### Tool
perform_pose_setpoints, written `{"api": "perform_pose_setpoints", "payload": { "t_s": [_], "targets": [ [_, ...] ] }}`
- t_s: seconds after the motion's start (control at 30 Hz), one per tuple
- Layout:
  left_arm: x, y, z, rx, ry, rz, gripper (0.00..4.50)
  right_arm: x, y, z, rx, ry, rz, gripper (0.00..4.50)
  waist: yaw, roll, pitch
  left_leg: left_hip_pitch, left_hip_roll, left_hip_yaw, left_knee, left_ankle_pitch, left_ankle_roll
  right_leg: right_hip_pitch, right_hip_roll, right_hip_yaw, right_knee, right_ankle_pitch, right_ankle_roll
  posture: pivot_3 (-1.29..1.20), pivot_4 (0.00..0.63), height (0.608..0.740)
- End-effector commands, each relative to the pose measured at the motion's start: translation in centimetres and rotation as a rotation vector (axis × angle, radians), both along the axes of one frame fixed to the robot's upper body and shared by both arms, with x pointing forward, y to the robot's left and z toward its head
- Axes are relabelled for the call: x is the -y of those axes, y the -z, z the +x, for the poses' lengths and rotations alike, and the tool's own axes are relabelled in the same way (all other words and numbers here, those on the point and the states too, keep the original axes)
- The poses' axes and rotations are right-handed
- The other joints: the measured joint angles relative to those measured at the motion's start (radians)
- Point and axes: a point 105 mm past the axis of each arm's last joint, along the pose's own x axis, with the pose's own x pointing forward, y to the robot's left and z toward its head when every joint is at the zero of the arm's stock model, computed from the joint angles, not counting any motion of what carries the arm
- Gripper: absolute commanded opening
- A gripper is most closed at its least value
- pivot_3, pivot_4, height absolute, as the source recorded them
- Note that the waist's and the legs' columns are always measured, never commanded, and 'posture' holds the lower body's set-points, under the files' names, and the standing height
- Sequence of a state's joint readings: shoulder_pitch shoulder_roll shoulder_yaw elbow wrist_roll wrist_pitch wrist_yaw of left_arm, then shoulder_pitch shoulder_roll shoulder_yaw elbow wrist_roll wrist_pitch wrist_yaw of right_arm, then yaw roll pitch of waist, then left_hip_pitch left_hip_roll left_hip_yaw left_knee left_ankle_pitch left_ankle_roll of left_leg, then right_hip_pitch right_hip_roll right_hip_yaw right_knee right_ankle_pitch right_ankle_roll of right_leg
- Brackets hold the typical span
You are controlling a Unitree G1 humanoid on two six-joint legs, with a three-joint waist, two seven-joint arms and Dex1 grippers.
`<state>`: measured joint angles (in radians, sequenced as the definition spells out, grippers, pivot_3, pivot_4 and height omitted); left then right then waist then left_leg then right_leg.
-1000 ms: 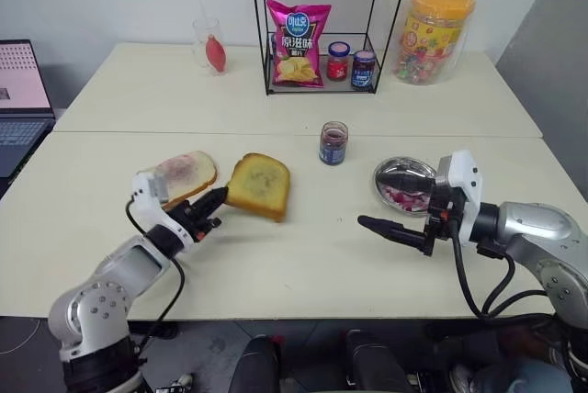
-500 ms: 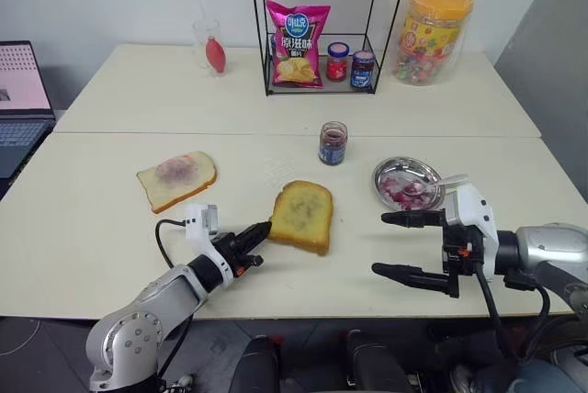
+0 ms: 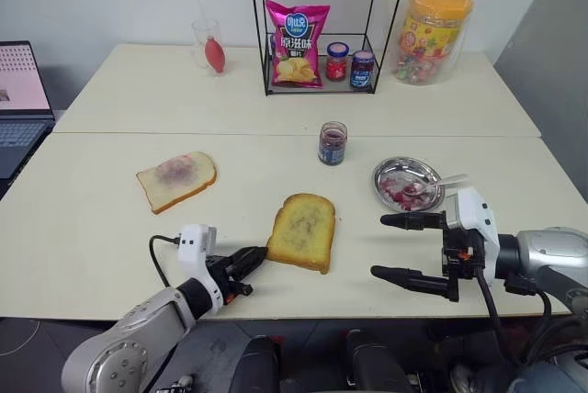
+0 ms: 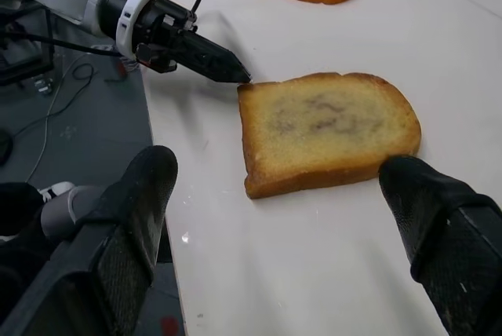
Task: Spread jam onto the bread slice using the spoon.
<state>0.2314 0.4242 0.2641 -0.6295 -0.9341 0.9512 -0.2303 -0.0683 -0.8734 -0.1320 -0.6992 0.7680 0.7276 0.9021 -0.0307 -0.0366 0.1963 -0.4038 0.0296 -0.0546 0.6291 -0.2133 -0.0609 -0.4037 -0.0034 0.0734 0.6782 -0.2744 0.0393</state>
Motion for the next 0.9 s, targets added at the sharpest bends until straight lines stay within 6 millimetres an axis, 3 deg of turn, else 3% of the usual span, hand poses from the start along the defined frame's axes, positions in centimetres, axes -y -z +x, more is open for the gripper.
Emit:
{"api": "perform_pose_setpoints", "payload": {
  "t_s": [0.03,0.07,0.2,0.3,0.37,0.47,0.53,0.63,0.73,0.8,0.9],
  "targets": [
    [-2.4,-1.9,-0.5,0.108,-0.051,0.162,2.15,-1.2,-0.7,-0.4,0.035,-0.019,0.048,4.5,-0.001,0.0,0.0,0.0,0.0,0.0,0.0,0.0,0.0,0.0,0.0,0.0,0.0,0.0,0.0,0.0,0.15,0.74],
    [-3.0,-2.3,-0.6,0.137,-0.065,0.212,2.36,-1.2,-0.6,-0.3,0.04,-0.009,0.057,4.5,0.0,0.0,0.0,0.0,0.0,0.0,0.0,0.0,0.0,0.0,0.0,0.0,0.0,0.0,0.0,0.0,0.15,0.74],
    [-4.1,-5.7,-0.3,0.343,-0.063,0.364,2.36,-0.8,-1.2,1.0,0.118,0.087,0.099,4.5,0.001,-0.001,0.0,0.0,-0.001,0.001,0.0,0.0,0.0,0.0,-0.001,0.001,0.0,0.0,-0.001,0.0,0.15,0.74],
    [-2.8,-8.7,0.8,0.544,0.063,0.452,2.36,0.2,-2.4,2.5,0.241,0.201,0.145,4.5,0.006,-0.001,0.0,0.0,-0.001,0.001,0.0,0.0,0.0,0.0,-0.002,0.0,-0.002,0.0,-0.001,0.0,0.15,0.74],
    [-1.5,-10.0,1.8,0.692,0.24,0.547,2.36,0.9,-2.6,3.6,0.315,0.292,0.143,4.5,0.009,-0.002,0.0,0.0,-0.001,0.002,0.0,0.0,-0.001,0.0,-0.002,0.0,-0.005,0.0,-0.001,0.0,0.15,0.74],
    [0.8,-10.1,2.8,0.79,0.381,0.572,2.36,4.1,-3.1,5.0,0.319,0.469,0.216,4.5,0.011,0.001,-0.001,0.0,0.0,0.002,0.0,0.0,-0.001,-0.001,-0.002,-0.001,-0.008,0.0,-0.001,0.0,0.15,0.74],
    [2.0,-10.1,2.9,0.806,0.457,0.547,2.36,5.9,-2.8,5.2,0.358,0.542,0.172,4.5,0.006,0.004,-0.002,-0.003,-0.001,0.005,-0.002,0.0,-0.001,0.002,-0.004,0.0,-0.014,0.001,0.0,0.0,0.15,0.74],
    [2.3,-9.7,2.4,0.762,0.58,0.511,2.36,8.1,-2.9,6.0,0.323,0.693,0.24,4.5,-0.001,0.003,-0.002,-0.012,-0.002,0.004,-0.001,-0.001,-0.001,-0.003,-0.005,0.0,-0.017,0.01,0.011,0.0,0.15,0.74],
    [2.8,-9.8,1.6,0.732,0.661,0.481,2.36,11.5,-2.9,6.7,0.305,0.879,0.296,4.5,-0.004,0.004,-0.002,-0.013,0.0,0.002,-0.002,-0.002,-0.001,-0.006,-0.002,-0.001,-0.015,0.011,0.007,0.0,0.15,0.74],
    [3.2,-10.1,1.1,0.719,0.729,0.485,2.36,13.8,-2.1,7.1,0.246,1.013,0.301,4.5,-0.003,0.004,-0.001,-0.012,0.001,0.0,-0.002,-0.002,-0.001,-0.006,0.0,-0.002,-0.014,0.01,0.005,0.0,0.15,0.74],
    [3.6,-9.9,0.4,0.693,0.804,0.462,2.36,15.2,-0.8,7.9,0.176,1.117,0.356,4.5,-0.002,0.005,-0.001,-0.012,0.002,0.0,-0.002,-0.002,-0.001,-0.005,0.001,-0.002,-0.013,0.008,0.01,0.0,0.15,0.74]
  ]
}}
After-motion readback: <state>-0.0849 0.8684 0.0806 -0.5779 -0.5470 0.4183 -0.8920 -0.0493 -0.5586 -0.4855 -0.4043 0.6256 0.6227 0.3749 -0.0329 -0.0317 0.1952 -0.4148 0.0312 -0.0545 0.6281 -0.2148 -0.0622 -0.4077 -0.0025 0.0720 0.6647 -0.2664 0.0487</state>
